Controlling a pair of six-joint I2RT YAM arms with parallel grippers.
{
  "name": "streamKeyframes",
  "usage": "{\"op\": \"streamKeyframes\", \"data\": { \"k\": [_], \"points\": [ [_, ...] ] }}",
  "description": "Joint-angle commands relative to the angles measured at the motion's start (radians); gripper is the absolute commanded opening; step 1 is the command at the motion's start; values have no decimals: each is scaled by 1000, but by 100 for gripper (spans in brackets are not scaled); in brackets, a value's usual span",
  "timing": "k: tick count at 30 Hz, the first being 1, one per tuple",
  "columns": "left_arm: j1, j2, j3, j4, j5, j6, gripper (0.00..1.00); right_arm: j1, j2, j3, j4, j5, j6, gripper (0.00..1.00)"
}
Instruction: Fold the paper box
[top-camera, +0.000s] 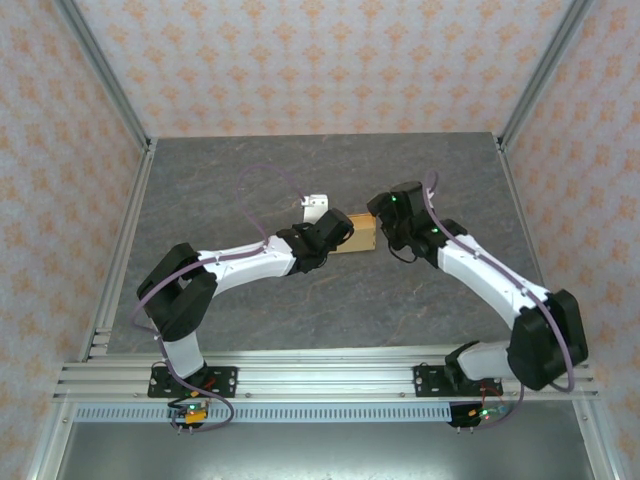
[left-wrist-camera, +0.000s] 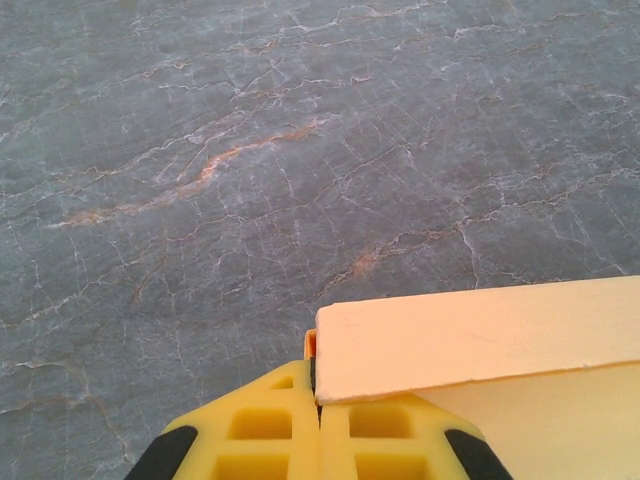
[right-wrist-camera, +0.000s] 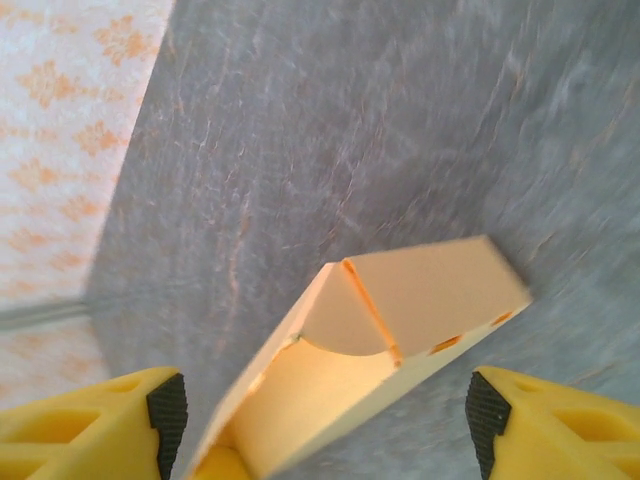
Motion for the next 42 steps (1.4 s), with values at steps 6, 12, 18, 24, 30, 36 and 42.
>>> {"op": "streamKeyframes", "data": {
  "k": [6, 12, 18, 24, 30, 36, 42],
  "points": [
    [-2, 32, -44, -75, 1, -4, 0, -2, 107, -45, 215, -59, 378, 72],
    [-6, -14, -85, -30, 8, -12, 1, -3, 119, -215, 345, 4, 434, 43],
    [-10, -151, -159, 74, 63, 23, 17, -3, 174, -316, 425, 54, 465, 34],
    [-10, -337, -237, 188, 217, 47, 60, -1, 216, -322, 441, 54, 470, 34],
    [25, -372, -219, 148, 240, 42, 77, -1, 217, -317, 435, 58, 464, 34],
    [137, -257, -178, 149, 307, 12, 77, 0, 229, -309, 431, 36, 458, 34],
    [184, -110, -149, 171, 314, 0, 71, 1, 218, -306, 414, 40, 437, 34]
  ]
}}
